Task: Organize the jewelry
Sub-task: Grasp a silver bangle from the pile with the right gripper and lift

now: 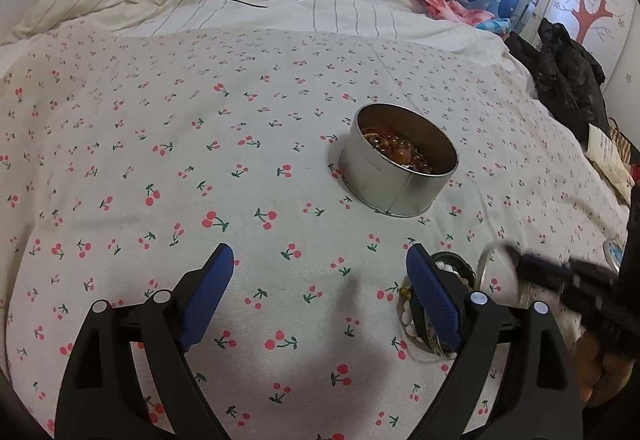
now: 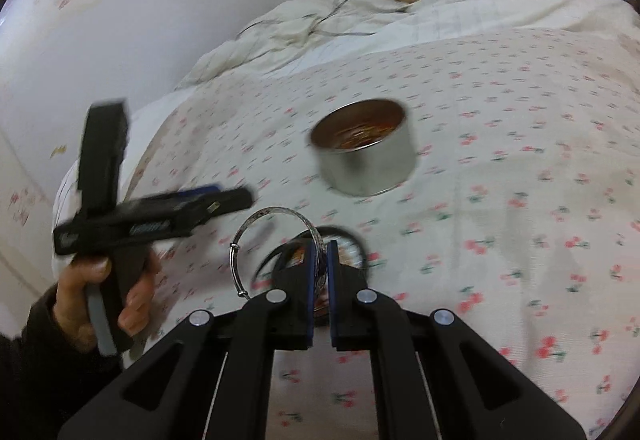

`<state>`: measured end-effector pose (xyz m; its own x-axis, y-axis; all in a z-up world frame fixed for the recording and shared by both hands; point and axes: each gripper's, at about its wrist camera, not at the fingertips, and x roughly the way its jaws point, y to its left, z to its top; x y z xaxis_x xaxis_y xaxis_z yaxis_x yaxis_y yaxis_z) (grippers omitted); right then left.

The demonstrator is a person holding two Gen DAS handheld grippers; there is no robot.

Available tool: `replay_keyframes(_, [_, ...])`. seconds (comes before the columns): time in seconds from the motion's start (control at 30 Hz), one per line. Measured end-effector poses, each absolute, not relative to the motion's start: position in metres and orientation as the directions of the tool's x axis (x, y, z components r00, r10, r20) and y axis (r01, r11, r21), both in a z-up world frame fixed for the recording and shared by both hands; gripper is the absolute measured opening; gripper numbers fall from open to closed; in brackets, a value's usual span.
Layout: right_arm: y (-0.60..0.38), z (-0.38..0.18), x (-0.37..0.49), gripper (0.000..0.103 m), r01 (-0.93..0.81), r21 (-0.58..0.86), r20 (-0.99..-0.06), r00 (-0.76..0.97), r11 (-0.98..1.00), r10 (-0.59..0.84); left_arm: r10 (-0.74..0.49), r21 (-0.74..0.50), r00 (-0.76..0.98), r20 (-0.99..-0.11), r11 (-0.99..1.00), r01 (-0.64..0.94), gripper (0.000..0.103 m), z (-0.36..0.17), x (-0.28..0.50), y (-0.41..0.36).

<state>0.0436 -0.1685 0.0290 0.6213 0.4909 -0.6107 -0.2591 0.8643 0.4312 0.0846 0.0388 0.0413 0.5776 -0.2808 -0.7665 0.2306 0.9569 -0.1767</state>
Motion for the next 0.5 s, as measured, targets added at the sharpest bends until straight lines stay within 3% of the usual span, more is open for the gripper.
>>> replay_keyframes(0.23, [-0.212,0.013,0.057,0.006,0.022,0.388,-0.699,0.659,0.921,0.279,-0.418,-0.278,0.466,-0.78,0.898,0.341,0.084,0.043,0.081,0.031])
replay_keyframes(0.5, [-0.218,-0.002,0.064,0.008,0.084,0.359,-0.757,0.608,0.929,0.238,-0.369,-0.089,0.467,-0.804,0.85,0.519,0.084,0.043,0.056,-0.007])
